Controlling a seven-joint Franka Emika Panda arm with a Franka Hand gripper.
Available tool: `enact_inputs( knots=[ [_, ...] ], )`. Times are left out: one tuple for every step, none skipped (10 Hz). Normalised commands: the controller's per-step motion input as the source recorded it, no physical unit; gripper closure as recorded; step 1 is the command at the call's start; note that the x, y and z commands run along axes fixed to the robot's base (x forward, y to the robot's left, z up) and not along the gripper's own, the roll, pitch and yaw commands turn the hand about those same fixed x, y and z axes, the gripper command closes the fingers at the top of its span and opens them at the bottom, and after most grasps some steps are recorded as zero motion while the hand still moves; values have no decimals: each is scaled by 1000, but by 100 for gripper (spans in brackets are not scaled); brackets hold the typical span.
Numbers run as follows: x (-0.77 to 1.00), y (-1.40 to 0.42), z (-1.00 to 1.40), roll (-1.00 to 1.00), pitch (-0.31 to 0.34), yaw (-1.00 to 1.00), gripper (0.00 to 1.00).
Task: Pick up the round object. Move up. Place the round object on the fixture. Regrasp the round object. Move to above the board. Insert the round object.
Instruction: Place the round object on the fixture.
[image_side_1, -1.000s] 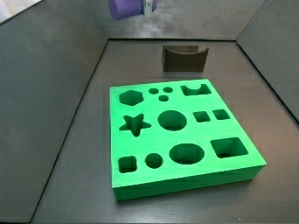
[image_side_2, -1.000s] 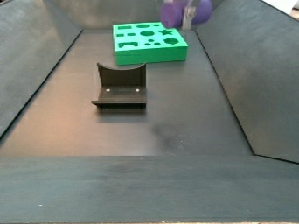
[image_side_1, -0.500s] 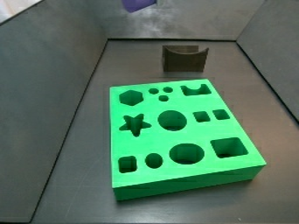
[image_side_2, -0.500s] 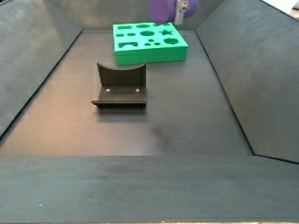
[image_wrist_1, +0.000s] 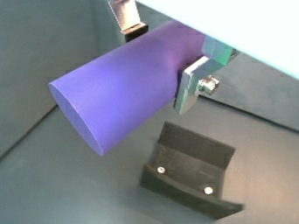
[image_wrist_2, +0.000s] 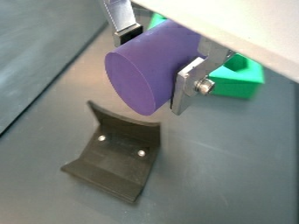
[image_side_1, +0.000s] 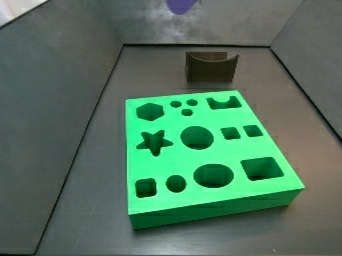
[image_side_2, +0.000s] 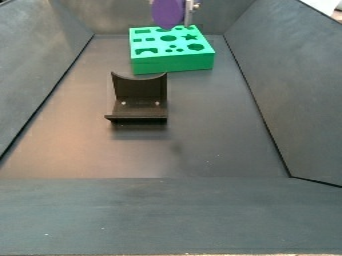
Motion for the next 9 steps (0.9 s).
enact_inputs(
  knots=[
    [292, 8, 8, -195, 129, 1000, 100],
    [199, 7, 8, -217, 156, 1000, 100],
    [133, 8, 11, -239, 181, 1000, 100],
    [57, 13, 16, -246, 190, 865, 100],
    [48, 10, 11, -210, 157, 636, 100],
    [764, 735, -142, -1000, 154, 106, 100],
    [757, 705, -144, -1000, 159, 43, 100],
    [711, 530, -82, -1000, 177, 9, 100],
    [678, 416, -44, -1000, 192, 2, 100]
  ],
)
